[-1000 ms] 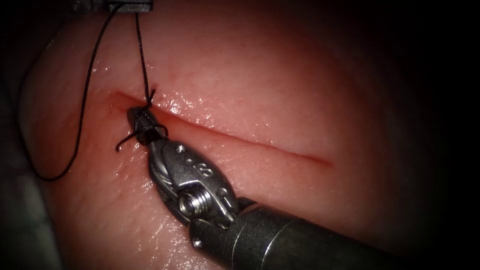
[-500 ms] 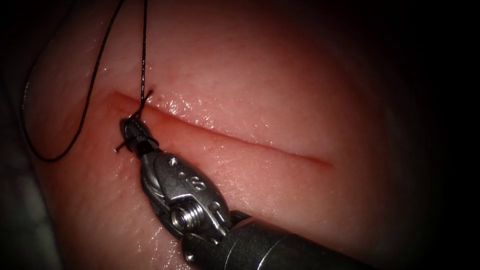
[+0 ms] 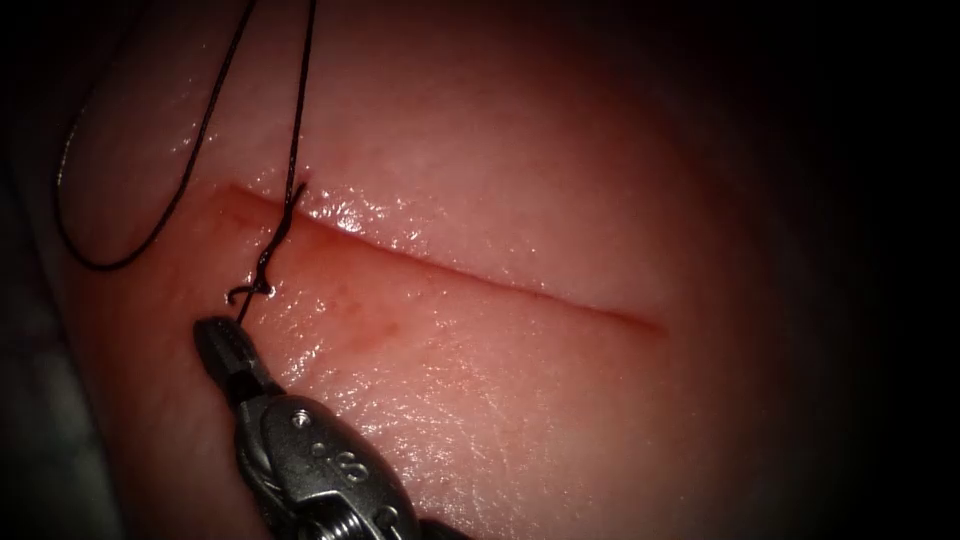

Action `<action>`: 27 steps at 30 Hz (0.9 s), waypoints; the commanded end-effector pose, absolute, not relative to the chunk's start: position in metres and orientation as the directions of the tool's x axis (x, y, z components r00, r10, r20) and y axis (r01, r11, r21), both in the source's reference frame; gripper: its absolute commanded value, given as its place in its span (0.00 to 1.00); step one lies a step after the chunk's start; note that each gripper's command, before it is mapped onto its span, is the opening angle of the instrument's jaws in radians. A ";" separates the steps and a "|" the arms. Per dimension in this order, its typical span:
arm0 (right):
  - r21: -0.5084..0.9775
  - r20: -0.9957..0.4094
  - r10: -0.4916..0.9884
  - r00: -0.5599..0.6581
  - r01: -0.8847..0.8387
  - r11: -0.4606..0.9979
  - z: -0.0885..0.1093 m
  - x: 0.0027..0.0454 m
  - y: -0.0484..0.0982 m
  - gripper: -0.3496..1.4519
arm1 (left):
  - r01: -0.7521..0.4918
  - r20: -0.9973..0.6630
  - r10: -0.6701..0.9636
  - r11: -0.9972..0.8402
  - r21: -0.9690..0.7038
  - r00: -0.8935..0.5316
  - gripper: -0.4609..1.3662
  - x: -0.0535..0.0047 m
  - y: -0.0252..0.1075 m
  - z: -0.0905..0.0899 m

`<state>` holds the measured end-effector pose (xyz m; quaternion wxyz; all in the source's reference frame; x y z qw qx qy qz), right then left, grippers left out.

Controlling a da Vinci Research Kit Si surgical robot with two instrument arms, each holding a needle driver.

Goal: Wound Closure
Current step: Pull the right gripper down and the left gripper up to tighten the suture

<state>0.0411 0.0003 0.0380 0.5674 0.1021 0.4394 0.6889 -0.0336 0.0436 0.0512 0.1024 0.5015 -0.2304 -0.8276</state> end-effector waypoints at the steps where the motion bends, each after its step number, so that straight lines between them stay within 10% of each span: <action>1: 0.721 -0.358 0.871 -0.337 -0.692 0.028 0.038 0.0411 0.000 0.00 | -0.053 -0.782 -0.401 -0.875 0.481 -0.476 0.06 -0.0337 0.044 0.051; 27: 0.789 -0.055 0.942 -0.331 -0.592 -0.162 0.038 0.0439 -0.002 0.00 | -0.086 -0.751 -0.418 -0.845 0.528 -0.511 0.06 -0.0368 0.048 0.053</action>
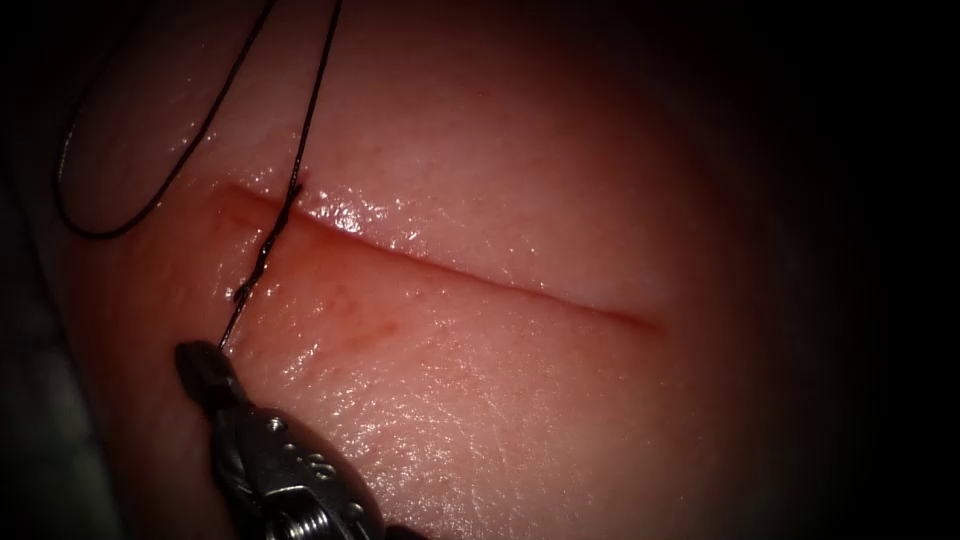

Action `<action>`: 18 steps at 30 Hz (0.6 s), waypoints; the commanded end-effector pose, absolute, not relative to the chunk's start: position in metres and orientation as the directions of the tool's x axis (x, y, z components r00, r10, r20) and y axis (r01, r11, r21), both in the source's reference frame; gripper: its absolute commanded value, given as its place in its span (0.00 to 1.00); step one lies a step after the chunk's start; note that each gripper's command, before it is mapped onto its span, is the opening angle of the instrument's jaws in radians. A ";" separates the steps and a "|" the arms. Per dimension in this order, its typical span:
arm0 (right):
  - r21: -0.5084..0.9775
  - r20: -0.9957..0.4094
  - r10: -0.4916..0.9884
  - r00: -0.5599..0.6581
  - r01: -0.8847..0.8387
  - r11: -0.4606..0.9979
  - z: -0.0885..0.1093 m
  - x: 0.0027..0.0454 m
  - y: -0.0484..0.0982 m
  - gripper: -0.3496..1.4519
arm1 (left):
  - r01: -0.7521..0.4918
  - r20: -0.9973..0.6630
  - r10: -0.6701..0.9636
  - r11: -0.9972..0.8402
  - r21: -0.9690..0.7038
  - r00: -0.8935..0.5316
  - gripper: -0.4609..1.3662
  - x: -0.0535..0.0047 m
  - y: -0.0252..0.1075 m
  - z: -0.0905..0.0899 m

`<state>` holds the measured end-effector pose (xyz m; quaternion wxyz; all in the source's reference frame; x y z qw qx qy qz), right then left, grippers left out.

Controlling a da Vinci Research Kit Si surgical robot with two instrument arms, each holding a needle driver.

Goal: Wound Closure
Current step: Pull the right gripper down and the left gripper up to tighten the suture

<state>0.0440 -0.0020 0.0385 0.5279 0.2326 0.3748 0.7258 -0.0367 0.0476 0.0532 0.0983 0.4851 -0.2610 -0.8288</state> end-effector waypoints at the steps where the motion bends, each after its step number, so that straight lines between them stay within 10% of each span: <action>1: 0.789 -0.047 0.943 -0.328 -0.592 -0.167 0.038 0.0442 -0.002 0.00 | -0.090 -0.751 -0.417 -0.844 0.529 -0.512 0.06 -0.0369 0.048 0.053; 18: 0.803 0.043 0.967 -0.252 -0.567 -0.183 0.033 0.0499 -0.006 0.00 | -0.080 -0.734 -0.444 -0.827 0.556 -0.513 0.06 -0.0398 0.048 0.054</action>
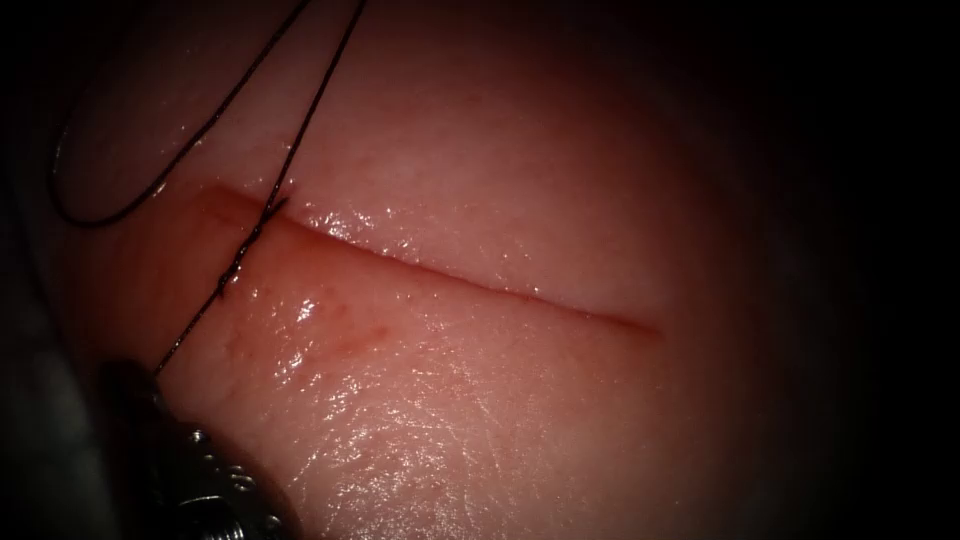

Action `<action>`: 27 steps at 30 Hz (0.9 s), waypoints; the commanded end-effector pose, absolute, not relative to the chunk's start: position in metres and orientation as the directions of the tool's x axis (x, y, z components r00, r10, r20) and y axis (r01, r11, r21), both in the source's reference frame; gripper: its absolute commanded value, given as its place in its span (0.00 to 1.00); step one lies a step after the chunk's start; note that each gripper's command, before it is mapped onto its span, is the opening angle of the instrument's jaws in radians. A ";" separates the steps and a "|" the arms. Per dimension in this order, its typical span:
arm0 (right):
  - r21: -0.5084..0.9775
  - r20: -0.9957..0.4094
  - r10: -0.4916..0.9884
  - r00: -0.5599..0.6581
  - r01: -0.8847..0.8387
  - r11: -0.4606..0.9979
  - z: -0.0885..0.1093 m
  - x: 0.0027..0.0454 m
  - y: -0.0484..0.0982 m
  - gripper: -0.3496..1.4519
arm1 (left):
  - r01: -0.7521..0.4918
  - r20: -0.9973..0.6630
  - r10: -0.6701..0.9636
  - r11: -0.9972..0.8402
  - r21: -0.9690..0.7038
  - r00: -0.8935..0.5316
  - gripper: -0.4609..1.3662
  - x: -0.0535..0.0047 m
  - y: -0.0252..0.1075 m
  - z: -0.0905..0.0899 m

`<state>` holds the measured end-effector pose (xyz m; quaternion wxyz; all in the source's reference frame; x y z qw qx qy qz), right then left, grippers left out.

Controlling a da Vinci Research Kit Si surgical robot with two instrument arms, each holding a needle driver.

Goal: Wound Closure
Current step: Pull the right gripper down and the left gripper up to tighten the suture

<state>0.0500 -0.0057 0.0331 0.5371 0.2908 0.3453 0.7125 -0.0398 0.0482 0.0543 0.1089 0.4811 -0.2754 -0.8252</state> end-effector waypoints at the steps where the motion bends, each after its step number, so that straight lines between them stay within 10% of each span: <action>1: 0.803 0.043 0.967 -0.251 -0.567 -0.183 0.033 0.0502 -0.006 0.00 | -0.077 -0.731 -0.449 -0.824 0.561 -0.513 0.06 -0.0398 0.048 0.054; 27: 0.822 0.036 0.969 -0.246 -0.544 -0.168 0.033 0.0503 -0.005 0.00 | -0.071 -0.725 -0.459 -0.819 0.569 -0.513 0.06 -0.0398 0.048 0.055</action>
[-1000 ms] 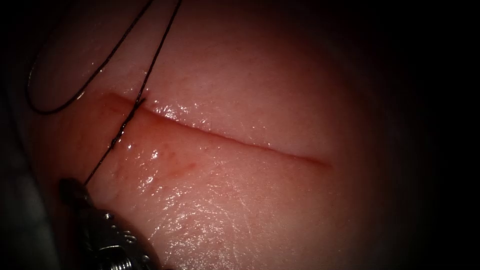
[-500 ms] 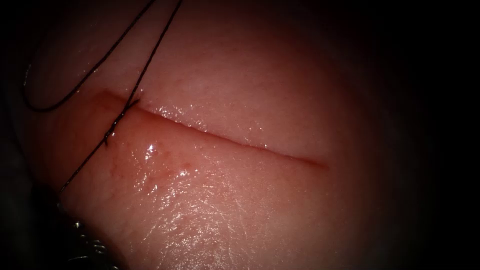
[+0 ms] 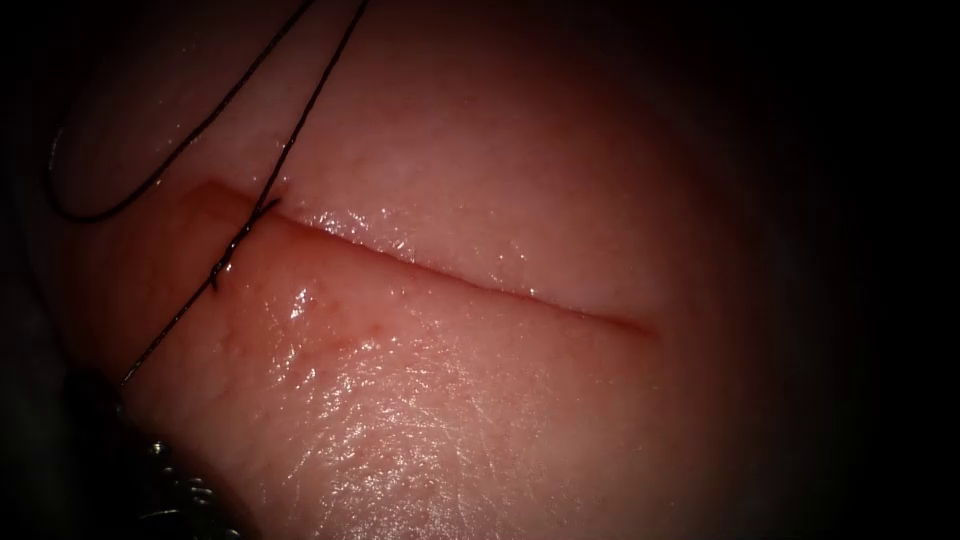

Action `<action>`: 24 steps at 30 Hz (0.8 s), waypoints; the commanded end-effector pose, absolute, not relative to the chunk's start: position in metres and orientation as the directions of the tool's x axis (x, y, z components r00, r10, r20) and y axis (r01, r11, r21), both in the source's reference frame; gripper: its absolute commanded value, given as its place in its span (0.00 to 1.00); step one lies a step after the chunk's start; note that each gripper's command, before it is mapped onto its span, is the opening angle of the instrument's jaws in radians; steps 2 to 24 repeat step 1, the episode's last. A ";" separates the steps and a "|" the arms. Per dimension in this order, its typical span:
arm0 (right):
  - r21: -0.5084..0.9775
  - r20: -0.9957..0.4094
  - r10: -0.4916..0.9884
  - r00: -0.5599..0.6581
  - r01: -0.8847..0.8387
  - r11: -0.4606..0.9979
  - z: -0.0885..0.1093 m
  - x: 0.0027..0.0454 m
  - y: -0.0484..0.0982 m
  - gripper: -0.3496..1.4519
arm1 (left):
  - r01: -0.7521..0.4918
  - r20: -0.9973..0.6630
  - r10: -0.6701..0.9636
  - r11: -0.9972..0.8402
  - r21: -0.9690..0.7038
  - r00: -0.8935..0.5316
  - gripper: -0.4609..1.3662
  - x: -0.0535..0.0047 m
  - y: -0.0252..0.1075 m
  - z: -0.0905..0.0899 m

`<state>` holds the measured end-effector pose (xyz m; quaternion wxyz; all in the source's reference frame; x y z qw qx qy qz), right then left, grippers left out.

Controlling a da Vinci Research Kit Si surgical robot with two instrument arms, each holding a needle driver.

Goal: Wound Closure
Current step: Pull the right gripper down and the left gripper up to tighten the suture

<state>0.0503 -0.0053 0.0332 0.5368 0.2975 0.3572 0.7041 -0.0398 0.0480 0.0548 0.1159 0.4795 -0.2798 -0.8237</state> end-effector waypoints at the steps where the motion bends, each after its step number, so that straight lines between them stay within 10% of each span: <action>1: 0.823 0.036 0.969 -0.245 -0.543 -0.168 0.033 0.0503 -0.005 0.00 | -0.070 -0.725 -0.459 -0.819 0.569 -0.513 0.06 -0.0398 0.048 0.055; 24: 0.823 0.036 0.969 -0.245 -0.543 -0.168 0.033 0.0503 -0.005 0.00 | -0.070 -0.725 -0.459 -0.819 0.569 -0.513 0.06 -0.0398 0.048 0.055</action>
